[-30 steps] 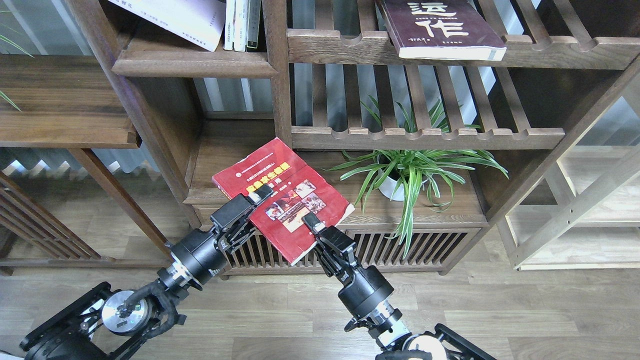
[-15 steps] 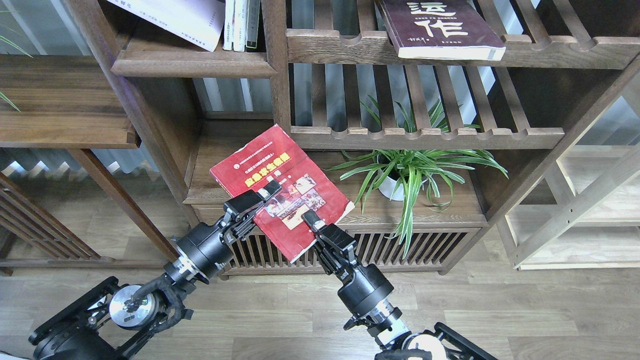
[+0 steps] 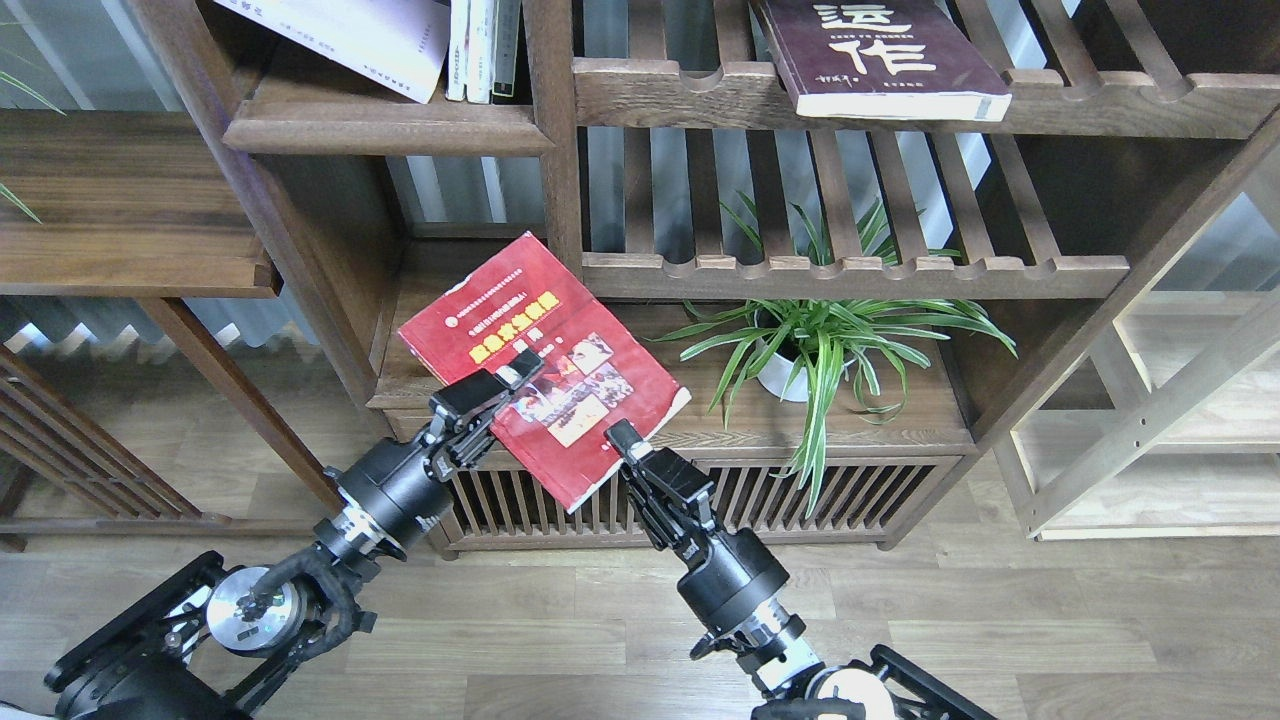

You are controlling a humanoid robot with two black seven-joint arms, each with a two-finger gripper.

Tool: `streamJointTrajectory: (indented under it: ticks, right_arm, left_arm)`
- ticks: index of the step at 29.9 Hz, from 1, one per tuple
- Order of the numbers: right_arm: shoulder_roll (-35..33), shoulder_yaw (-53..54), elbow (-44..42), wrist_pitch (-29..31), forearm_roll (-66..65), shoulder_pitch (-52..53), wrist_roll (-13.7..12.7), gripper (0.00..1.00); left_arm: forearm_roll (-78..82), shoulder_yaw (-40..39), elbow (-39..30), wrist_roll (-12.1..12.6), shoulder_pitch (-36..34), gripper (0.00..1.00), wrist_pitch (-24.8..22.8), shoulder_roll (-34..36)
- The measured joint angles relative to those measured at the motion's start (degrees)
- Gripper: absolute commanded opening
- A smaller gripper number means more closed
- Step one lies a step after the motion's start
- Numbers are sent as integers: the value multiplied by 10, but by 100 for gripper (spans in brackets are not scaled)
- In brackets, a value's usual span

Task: Organize books on shelf
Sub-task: 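Lift the red book with the left gripper toward the upper shelf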

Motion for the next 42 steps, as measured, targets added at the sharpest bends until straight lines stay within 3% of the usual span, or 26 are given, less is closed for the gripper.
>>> streamJointTrajectory:
  ticks: [12, 22, 29, 34, 42]
  right_arm:
    - [0, 7, -2, 0, 1, 3, 0, 85]
    - [0, 67, -48, 0, 2, 7, 0, 88]
    - [0, 75, -72, 0, -1, 27, 0, 88]
    - [0, 69, -80, 0, -4, 35, 0, 88]
    - [0, 51, -83, 0, -14, 38, 0, 88]
  left_arm:
    - [2, 1, -10, 2, 2, 3, 0, 32]
    - [164, -45, -84, 4, 1, 2, 0, 166]
    - [252, -114, -191, 13, 2, 2, 0, 278]
    - [278, -182, -227, 25, 2, 1, 0, 351]
    - [321, -310, -234, 41, -3, 0, 0, 377]
